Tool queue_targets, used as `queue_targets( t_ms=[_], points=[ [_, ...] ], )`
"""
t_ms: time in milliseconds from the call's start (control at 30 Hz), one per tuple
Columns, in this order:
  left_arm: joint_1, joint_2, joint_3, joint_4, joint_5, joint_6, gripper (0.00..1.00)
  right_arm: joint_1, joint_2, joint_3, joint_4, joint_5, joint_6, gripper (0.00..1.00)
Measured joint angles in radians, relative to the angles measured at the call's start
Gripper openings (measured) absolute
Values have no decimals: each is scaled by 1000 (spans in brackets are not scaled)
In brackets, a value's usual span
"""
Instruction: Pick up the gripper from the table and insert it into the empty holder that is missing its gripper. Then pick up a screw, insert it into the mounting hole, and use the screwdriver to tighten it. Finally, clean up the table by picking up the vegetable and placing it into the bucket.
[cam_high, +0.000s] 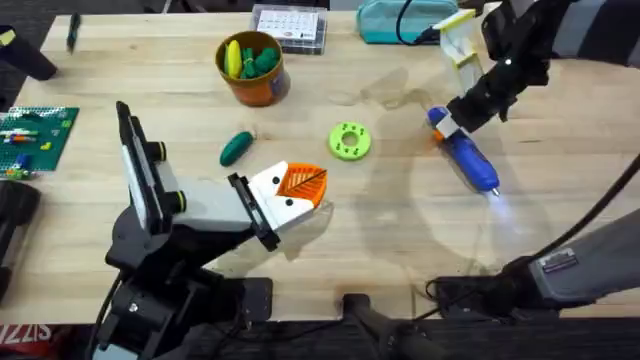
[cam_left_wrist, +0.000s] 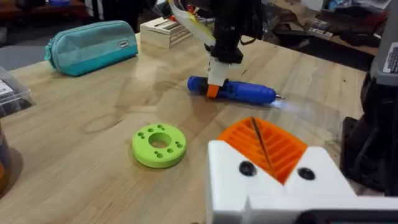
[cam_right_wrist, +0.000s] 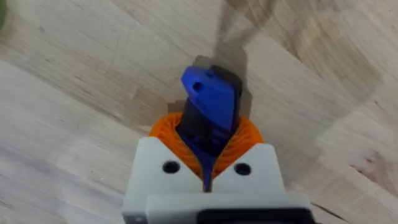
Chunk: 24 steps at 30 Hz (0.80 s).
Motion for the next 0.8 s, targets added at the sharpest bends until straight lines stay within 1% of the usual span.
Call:
queue_targets(
  t_ms=[233, 467, 500, 800],
  points=[
    [0, 0, 0, 0, 0, 0, 10, 0, 0, 0, -1, -2, 3, 28],
    [0, 0, 0, 0, 0, 0, 9, 0, -20, 2, -22, -6, 63, 28],
    [0, 0, 0, 0, 0, 0, 10, 0, -60, 5, -26, -6, 76, 28],
    [0, 0, 0, 0, 0, 0, 10, 0, -214, 41, -39, -6, 84, 28]
  ],
)
